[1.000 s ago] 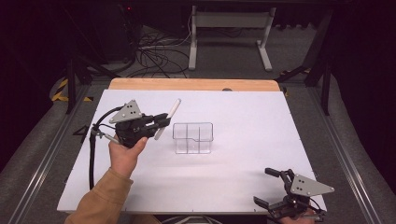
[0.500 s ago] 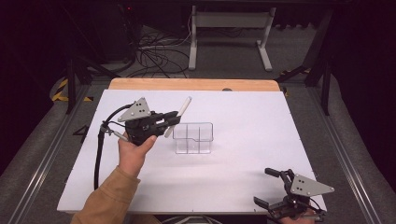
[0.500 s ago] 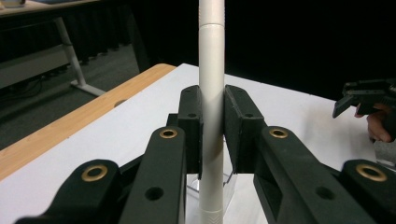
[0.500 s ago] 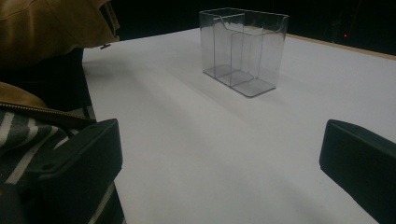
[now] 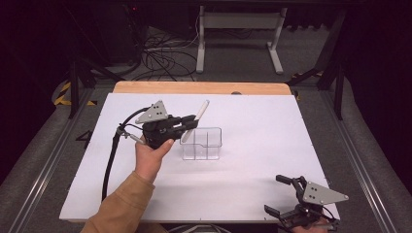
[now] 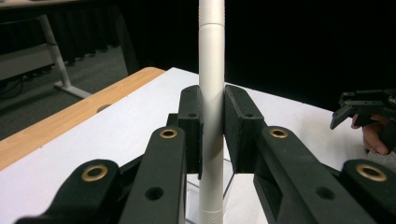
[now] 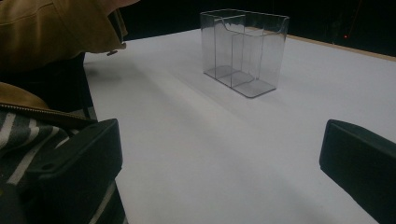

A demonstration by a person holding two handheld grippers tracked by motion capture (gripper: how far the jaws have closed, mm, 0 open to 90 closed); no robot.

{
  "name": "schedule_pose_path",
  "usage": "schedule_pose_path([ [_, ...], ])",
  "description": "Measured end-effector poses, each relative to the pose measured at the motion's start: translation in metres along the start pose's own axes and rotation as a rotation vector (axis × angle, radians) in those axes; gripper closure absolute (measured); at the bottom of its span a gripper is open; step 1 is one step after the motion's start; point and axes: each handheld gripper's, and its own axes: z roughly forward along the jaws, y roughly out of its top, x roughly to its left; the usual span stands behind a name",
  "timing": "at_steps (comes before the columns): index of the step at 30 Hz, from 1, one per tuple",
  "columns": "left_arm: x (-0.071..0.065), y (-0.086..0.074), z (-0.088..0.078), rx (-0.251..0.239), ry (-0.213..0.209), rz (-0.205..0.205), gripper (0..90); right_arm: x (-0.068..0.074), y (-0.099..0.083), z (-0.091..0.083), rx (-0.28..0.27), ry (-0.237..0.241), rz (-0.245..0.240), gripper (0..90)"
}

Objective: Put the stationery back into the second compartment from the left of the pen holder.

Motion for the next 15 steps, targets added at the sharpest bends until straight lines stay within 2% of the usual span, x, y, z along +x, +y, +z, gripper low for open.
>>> schedule_pose_path([
  [15, 0.0, -0.005, 0.028, -0.01, -0.02, -0.012, 78.2, 0.0, 0.0, -0.001, -0.001, 0.002, 0.001, 0.0],
])
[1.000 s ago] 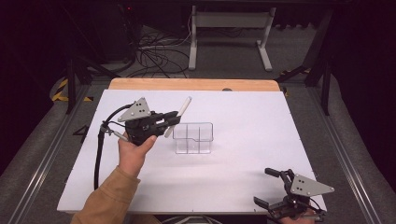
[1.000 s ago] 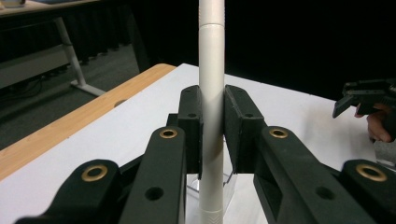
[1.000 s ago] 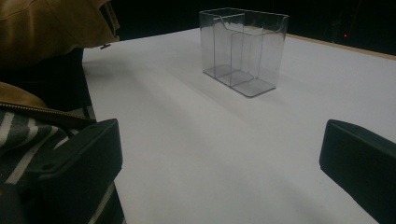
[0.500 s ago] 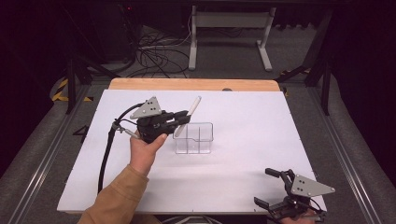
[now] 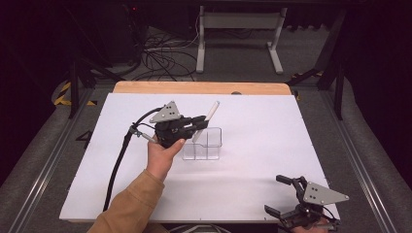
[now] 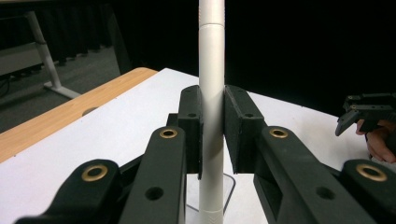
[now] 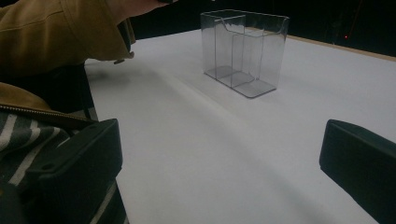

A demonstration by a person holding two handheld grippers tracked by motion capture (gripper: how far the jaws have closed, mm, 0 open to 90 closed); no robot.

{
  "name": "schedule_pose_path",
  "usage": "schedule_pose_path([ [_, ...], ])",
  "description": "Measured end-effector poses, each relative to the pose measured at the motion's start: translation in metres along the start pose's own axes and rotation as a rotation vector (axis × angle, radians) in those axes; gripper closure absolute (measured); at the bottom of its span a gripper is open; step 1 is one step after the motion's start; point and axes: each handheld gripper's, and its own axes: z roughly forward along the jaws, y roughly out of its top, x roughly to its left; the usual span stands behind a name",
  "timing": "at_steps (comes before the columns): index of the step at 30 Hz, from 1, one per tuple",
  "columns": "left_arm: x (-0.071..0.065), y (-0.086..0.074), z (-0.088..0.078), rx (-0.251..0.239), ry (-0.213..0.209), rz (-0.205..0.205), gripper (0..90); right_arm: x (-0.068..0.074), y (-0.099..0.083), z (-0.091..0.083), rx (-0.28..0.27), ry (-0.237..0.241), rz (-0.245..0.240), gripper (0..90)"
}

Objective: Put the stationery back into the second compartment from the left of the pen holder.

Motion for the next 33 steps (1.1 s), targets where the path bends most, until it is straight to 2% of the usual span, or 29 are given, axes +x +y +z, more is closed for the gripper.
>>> schedule_pose_path([
  [5, 0.002, -0.004, 0.008, -0.007, -0.003, -0.012, 78.2, 0.0, 0.0, 0.0, 0.001, 0.001, 0.001, 0.0],
  [12, 0.002, -0.009, 0.019, 0.002, 0.013, 0.002, 78.2, 0.0, 0.0, 0.0, -0.001, 0.0, 0.002, 0.0],
  [20, 0.003, -0.013, 0.022, 0.018, 0.029, 0.012, 78.2, 0.0, 0.0, -0.001, -0.003, 0.001, 0.001, 0.0],
  [33, 0.007, -0.021, 0.021, 0.03, 0.028, -0.004, 77.9, -0.001, 0.001, 0.002, 0.0, 0.01, -0.007, 0.0],
])
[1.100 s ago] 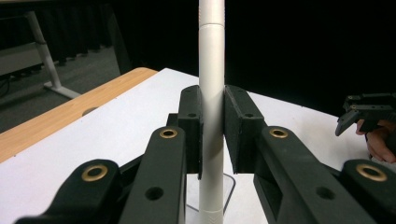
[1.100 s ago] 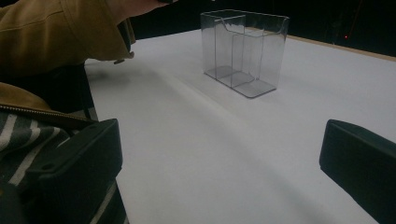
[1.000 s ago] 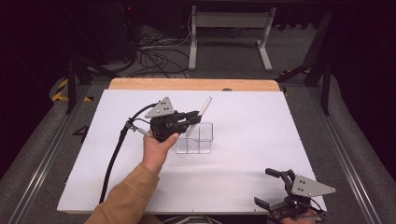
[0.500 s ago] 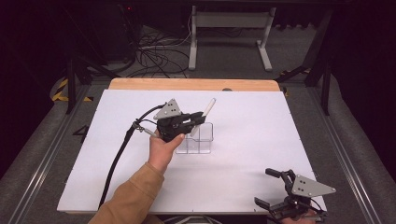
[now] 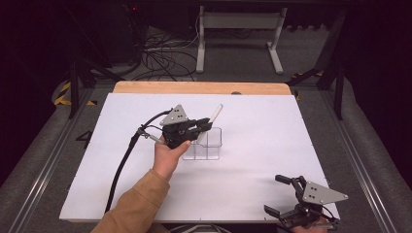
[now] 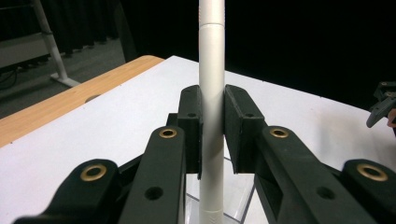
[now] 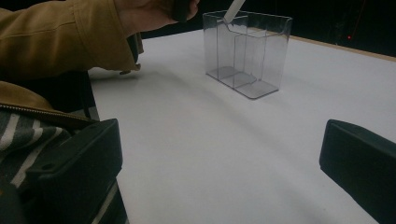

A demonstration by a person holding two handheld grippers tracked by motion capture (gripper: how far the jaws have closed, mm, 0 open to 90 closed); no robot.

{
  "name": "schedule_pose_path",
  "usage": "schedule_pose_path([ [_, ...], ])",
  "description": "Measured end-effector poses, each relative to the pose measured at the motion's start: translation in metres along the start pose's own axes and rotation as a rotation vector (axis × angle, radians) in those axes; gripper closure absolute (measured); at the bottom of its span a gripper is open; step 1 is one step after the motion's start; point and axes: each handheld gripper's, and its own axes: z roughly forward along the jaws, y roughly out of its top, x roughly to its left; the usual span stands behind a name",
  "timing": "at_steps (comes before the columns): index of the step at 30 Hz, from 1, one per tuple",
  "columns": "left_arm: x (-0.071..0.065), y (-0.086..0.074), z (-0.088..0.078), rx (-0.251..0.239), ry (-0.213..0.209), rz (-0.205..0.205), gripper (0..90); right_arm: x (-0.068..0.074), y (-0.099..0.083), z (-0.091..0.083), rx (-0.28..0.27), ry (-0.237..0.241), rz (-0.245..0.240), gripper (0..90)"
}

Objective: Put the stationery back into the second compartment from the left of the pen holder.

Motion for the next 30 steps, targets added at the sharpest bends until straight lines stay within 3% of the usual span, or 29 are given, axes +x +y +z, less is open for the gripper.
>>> schedule_pose_path([
  [13, -0.002, -0.008, -0.003, 0.033, 0.019, 0.001, 77.7, -0.002, 0.002, 0.006, 0.003, 0.02, -0.007, 0.0],
  [18, -0.001, -0.012, -0.007, 0.059, 0.031, -0.001, 77.5, -0.004, 0.003, 0.009, 0.004, 0.03, -0.01, 0.0],
  [24, -0.004, -0.015, -0.009, 0.119, 0.056, 0.034, 77.4, -0.006, 0.005, 0.014, 0.004, 0.045, -0.015, 0.0],
  [30, -0.006, -0.017, -0.014, 0.135, 0.066, 0.026, 77.8, -0.008, 0.007, 0.019, 0.003, 0.063, -0.021, 0.0],
])
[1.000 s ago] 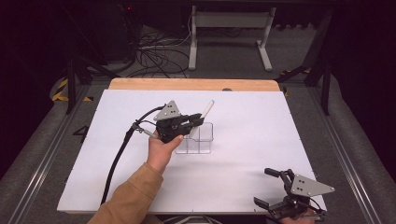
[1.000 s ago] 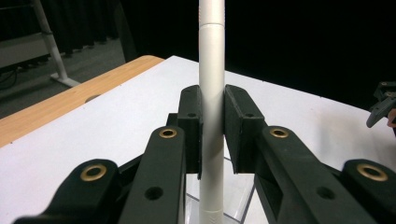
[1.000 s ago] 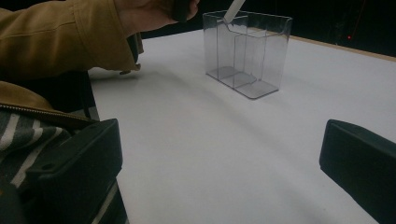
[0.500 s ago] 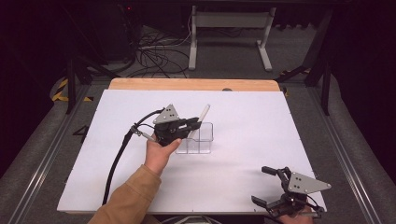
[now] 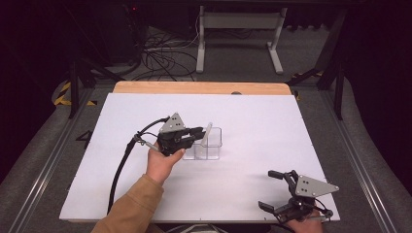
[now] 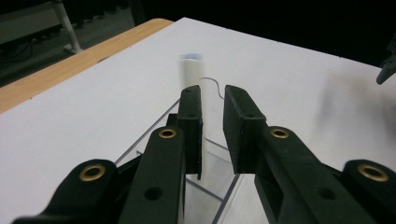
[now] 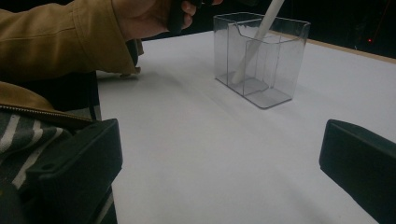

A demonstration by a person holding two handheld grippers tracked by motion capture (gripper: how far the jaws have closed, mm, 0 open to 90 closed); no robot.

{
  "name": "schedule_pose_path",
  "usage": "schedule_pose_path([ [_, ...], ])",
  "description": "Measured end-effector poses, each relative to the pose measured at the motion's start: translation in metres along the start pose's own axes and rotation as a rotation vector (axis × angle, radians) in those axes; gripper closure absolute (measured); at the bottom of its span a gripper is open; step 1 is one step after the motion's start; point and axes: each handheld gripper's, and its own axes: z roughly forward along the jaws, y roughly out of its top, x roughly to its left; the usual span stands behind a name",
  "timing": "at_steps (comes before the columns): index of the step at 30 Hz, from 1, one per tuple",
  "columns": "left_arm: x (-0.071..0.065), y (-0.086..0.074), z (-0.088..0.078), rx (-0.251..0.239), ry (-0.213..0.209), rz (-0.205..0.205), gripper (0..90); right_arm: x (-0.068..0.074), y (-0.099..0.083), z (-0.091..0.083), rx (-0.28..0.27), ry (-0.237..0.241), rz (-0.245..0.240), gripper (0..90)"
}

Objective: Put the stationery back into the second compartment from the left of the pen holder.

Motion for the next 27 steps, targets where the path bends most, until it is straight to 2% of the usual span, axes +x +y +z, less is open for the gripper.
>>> schedule_pose_path([
  [5, 0.001, -0.002, -0.004, 0.002, -0.006, -0.013, 77.0, -0.002, 0.002, 0.004, -0.003, 0.01, -0.005, 0.0],
  [8, -0.001, -0.001, -0.009, -0.002, -0.017, -0.018, 71.7, -0.004, 0.003, 0.006, -0.004, 0.015, -0.007, 0.0],
  [11, -0.003, 0.004, -0.016, -0.018, -0.035, -0.052, 55.9, -0.005, 0.003, 0.008, -0.004, 0.02, -0.008, 0.0],
  [13, -0.004, 0.005, -0.019, -0.024, -0.042, -0.056, 48.7, -0.005, 0.003, 0.008, -0.005, 0.02, -0.01, 0.0],
  [14, -0.005, 0.006, -0.022, -0.033, -0.042, -0.059, 48.7, -0.005, 0.003, 0.009, -0.005, 0.02, -0.009, 0.0],
  [15, -0.007, 0.008, -0.028, -0.033, -0.047, -0.071, 40.3, -0.006, 0.003, 0.009, -0.003, 0.022, -0.007, 0.0],
  [18, -0.009, 0.01, -0.04, -0.03, -0.056, -0.085, 30.9, -0.006, 0.004, 0.009, -0.006, 0.017, -0.005, 0.0],
  [20, -0.009, 0.01, -0.044, -0.031, -0.049, -0.073, 26.8, -0.006, 0.004, 0.009, -0.005, 0.018, -0.005, 0.0],
  [21, -0.012, 0.01, -0.052, -0.034, -0.029, -0.063, 24.7, -0.005, 0.003, 0.008, -0.003, 0.013, -0.004, 0.0],
  [27, -0.018, 0.001, -0.072, -0.034, -0.008, -0.034, 16.8, -0.004, 0.004, 0.006, -0.006, 0.004, -0.003, 0.0],
])
